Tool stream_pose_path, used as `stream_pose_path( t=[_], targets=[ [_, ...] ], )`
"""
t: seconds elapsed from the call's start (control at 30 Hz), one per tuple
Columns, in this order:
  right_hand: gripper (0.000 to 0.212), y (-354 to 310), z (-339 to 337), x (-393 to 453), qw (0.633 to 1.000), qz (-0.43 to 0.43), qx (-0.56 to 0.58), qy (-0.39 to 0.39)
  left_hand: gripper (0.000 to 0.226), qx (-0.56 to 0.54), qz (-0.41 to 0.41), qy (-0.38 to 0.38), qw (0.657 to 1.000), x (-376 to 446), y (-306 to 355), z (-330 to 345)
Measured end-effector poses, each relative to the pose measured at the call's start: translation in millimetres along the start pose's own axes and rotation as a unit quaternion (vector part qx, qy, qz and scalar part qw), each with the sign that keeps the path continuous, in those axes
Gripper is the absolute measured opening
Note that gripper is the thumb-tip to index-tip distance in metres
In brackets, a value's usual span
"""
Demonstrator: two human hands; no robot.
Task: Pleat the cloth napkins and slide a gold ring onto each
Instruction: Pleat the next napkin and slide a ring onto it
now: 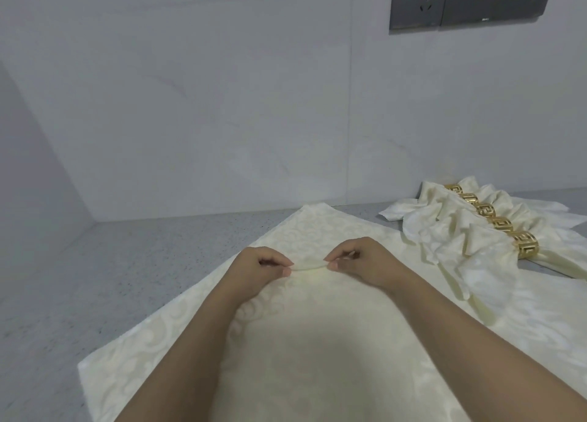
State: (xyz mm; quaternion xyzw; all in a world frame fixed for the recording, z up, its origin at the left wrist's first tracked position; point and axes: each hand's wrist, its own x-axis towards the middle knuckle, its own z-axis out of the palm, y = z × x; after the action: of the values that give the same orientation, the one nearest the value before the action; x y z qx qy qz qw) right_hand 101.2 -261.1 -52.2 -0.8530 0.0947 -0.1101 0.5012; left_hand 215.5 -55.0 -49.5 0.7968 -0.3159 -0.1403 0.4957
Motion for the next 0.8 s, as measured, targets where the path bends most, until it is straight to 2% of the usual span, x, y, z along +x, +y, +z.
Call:
stream_pose_path(
  t=[0.2,0.3,0.37,0.47,0.63,0.73,0.8],
  targets=[
    [0.014,-0.2,-3.7,-4.2,0.993,-0.049,-0.101,-0.037,0.019,0.106,0.036,-0.04,0.993,0.1,0.4,-2.8],
    [0.015,-5.4,1.8,-3.9,0.992,-0.036,-0.122,-0.013,0.016,0.128,0.03,-0.028,0.991,-0.4,5.2,1.4],
    [0.021,-4.9,9.8,-0.1,0.978,-0.046,-0.201,0.018,0.015,0.14,0.032,-0.007,0.99,0.8,7.2,6.0],
    [0.026,-11.5,17.4,-0.4,0.959,-0.035,-0.278,0.032,0.018,0.157,0.028,-0.025,0.987,2.9,7.3,9.6],
    [0.033,-17.6,18.2,-0.5,0.956,-0.012,-0.292,0.017,0.033,0.17,0.015,-0.04,0.985,5.4,6.7,11.7],
    [0.05,-21.4,18.9,1.6,0.956,0.03,-0.291,-0.016,0.042,0.165,-0.03,-0.075,0.983,9.0,10.0,11.4],
    [0.043,-26.1,18.2,3.7,0.948,0.048,-0.313,-0.034,0.041,0.194,-0.054,-0.108,0.974,13.2,17.8,10.3]
  ],
)
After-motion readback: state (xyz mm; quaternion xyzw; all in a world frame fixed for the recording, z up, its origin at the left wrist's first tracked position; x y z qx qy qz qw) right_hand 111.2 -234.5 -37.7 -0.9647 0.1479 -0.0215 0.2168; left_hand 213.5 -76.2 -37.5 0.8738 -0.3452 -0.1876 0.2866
